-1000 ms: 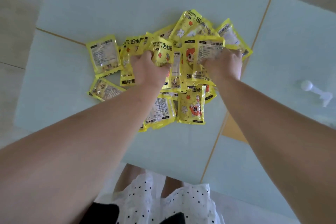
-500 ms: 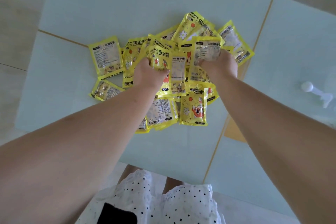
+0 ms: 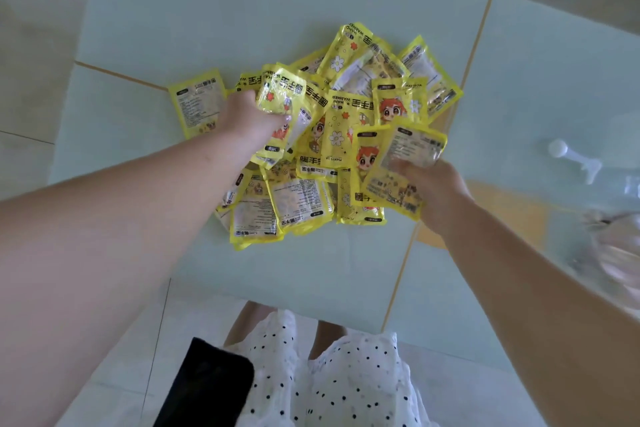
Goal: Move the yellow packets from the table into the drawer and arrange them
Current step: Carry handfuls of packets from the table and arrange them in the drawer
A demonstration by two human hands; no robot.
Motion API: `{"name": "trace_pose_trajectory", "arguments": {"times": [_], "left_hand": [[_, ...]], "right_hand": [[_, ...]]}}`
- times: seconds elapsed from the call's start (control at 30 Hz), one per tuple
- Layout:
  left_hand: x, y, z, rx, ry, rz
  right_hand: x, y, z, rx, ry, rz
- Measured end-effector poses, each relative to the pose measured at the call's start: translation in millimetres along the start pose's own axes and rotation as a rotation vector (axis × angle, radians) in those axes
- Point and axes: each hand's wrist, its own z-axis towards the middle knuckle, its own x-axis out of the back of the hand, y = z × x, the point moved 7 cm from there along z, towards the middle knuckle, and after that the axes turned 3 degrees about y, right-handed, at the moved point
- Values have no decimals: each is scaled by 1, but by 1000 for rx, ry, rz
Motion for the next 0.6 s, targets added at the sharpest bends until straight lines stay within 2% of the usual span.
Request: {"name": "trace_pose_trajectory", "arguments": {"times": [0.37,0.6], "left_hand": [[-13,-1,10,-135,121,173],[-13,-1,9,-158,139,254]], "right_hand": [[-28,50,-12,71,148,-230],[-37,47,-11,87,125,-250]]}}
